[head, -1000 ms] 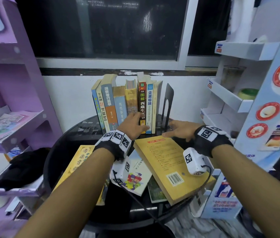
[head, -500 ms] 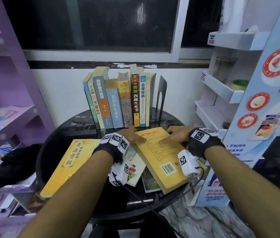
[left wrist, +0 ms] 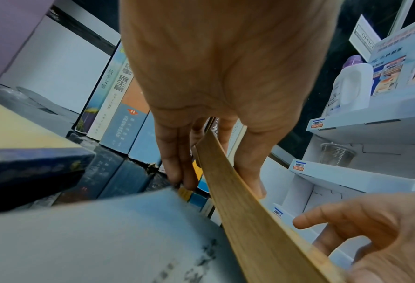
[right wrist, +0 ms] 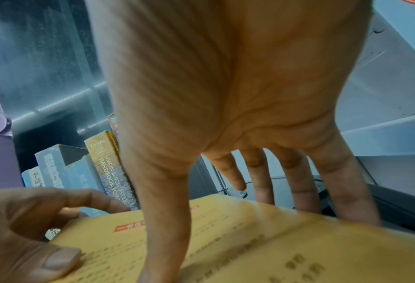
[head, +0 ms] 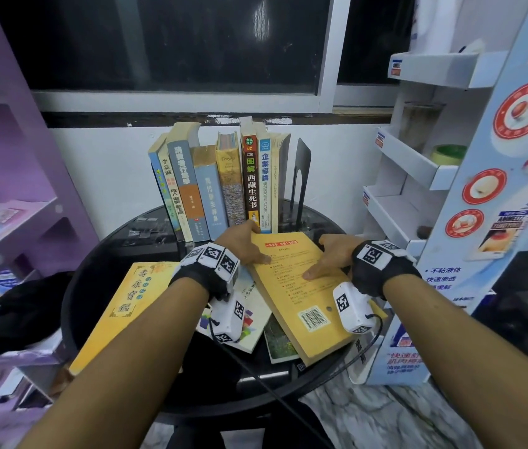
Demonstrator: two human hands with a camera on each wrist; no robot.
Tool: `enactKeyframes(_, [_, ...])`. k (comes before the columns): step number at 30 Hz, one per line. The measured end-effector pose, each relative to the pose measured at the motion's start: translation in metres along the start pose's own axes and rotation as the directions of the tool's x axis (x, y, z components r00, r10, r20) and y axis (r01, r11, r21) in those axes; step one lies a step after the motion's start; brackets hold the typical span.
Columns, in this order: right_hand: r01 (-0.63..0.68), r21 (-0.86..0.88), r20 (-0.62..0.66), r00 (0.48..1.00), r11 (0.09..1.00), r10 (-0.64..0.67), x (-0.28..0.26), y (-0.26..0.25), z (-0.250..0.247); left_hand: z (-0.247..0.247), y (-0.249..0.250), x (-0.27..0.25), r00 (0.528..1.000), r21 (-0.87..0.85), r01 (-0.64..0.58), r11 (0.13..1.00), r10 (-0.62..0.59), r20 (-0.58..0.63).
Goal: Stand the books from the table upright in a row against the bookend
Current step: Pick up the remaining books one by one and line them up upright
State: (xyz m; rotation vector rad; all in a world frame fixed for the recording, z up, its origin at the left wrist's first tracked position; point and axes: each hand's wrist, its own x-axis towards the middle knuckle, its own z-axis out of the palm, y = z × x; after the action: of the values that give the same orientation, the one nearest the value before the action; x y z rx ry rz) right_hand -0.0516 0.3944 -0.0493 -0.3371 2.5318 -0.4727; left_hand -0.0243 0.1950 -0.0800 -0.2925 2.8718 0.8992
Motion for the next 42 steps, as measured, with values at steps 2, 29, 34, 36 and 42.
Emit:
enactKeyframes(2, [0.000, -0.003, -0.025, 1.000, 1.000, 0.000, 0.000, 0.001, 0.001, -0.003, 0.003, -0.001, 1.000, -0.021, -0.008, 1.000, 0.008, -0.015])
enactKeyframes(29, [0.296, 0.215, -0.524, 0.839, 0.931, -0.146, -0.011, -0.028, -0.056, -0.086, 0.049, -0.017, 0.887, -0.592, -0.352, 0.725, 0.057, -0.458])
enactKeyframes(34, [0.406, 0.246, -0.625, 0.760, 0.880, -0.176, -0.010, -0.033, -0.042, -0.082, 0.042, -0.017, 0.844, -0.656, -0.459, 0.599, 0.064, -0.532])
enactKeyframes(36, [0.439, 0.251, -0.644, 0.741, 0.863, -0.190, -0.009, -0.034, -0.035, -0.078, 0.037, -0.016, 0.822, -0.660, -0.498, 0.563, 0.063, -0.567])
enactKeyframes(42, [0.528, 0.242, -0.689, 0.684, 0.814, -0.238, -0.002, -0.033, -0.022, -0.066, 0.026, -0.013, 0.830, -0.689, -0.497, 0.527, 0.057, -0.555])
